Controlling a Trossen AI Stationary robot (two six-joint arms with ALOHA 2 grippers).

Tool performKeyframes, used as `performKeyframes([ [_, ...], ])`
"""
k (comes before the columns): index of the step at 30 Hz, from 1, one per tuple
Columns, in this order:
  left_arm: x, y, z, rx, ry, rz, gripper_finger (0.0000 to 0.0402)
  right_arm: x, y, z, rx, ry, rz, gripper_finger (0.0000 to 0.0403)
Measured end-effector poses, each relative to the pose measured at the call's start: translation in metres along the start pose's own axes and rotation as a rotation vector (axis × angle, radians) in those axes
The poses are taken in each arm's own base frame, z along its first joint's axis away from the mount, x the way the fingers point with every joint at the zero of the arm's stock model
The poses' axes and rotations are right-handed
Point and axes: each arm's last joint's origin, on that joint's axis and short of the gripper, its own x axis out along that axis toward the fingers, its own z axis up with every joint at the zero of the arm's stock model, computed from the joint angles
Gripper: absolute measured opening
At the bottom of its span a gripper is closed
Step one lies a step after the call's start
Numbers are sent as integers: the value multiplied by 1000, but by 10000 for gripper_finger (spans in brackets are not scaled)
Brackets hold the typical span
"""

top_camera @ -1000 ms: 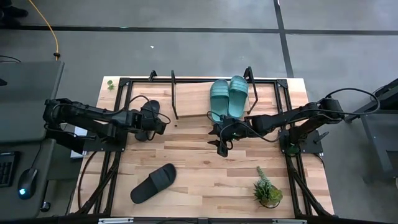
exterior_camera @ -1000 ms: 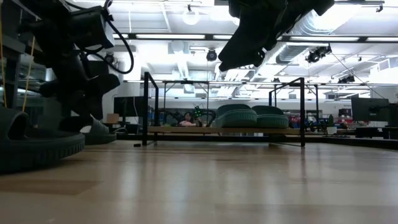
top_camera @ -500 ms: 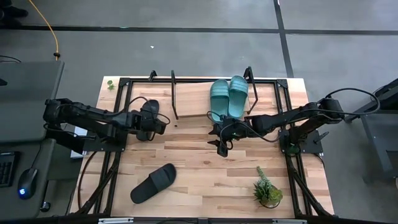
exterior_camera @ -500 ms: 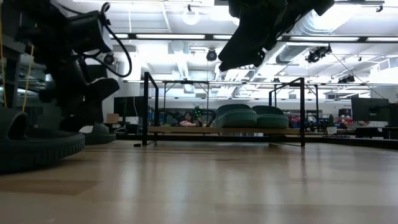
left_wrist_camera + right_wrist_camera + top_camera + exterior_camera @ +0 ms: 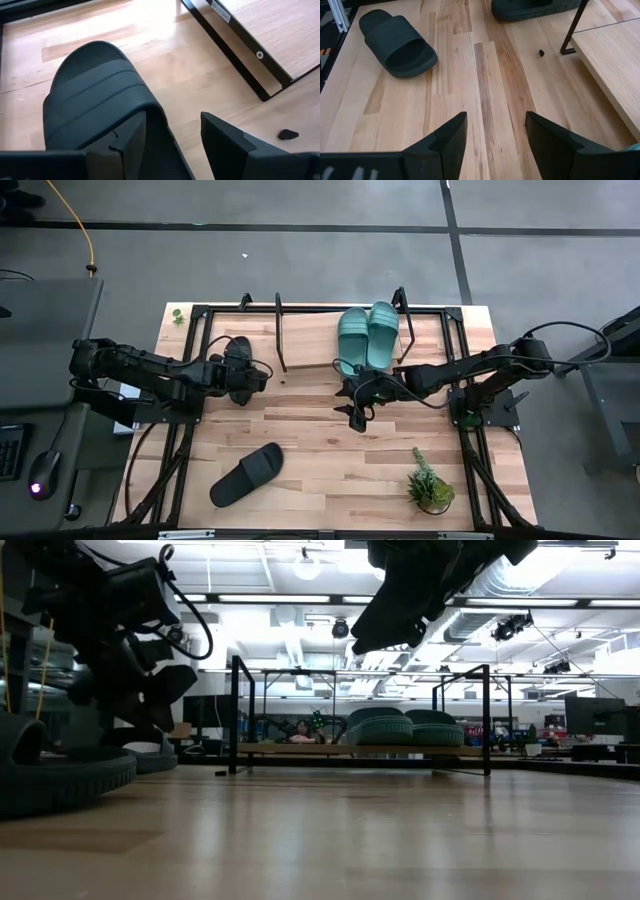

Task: Pick and place slides into the shelf
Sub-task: Put the top black slipper on the shelf

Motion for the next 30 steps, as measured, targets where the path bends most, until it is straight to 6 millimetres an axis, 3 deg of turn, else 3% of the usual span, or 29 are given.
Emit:
performKeyframes([
  [5,0,0,0,28,11,-3,175,0,0,0,6,0,0,193],
  [16,-14,-15,16,406,141,-174,175,0,0,0,-6,0,0,193],
  [30,-22,-1,21,593,150,33,175,0,0,0,-7,1,0,193],
])
